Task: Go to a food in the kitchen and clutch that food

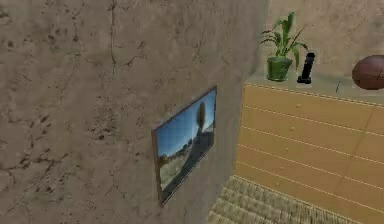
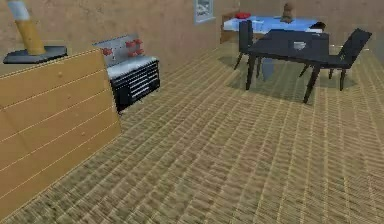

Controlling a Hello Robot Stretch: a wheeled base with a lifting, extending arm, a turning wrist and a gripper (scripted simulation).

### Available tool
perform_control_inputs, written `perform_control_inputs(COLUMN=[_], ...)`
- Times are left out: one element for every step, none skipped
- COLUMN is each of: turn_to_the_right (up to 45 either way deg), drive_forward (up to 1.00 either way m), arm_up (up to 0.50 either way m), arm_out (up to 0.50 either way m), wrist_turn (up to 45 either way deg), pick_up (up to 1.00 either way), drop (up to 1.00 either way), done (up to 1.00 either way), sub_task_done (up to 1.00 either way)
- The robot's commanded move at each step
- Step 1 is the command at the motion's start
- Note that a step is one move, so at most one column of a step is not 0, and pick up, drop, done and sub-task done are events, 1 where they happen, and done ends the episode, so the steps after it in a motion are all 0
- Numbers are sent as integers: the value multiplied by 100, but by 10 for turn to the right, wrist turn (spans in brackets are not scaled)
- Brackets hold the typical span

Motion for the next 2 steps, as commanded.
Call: perform_control_inputs(turn_to_the_right=[450,450], drive_forward=[0,0], arm_up=[0,0], arm_out=[0,0], wrist_turn=[0,0], pick_up=[0,0], drop=[0,0], done=[0,0], sub_task_done=[0,0])
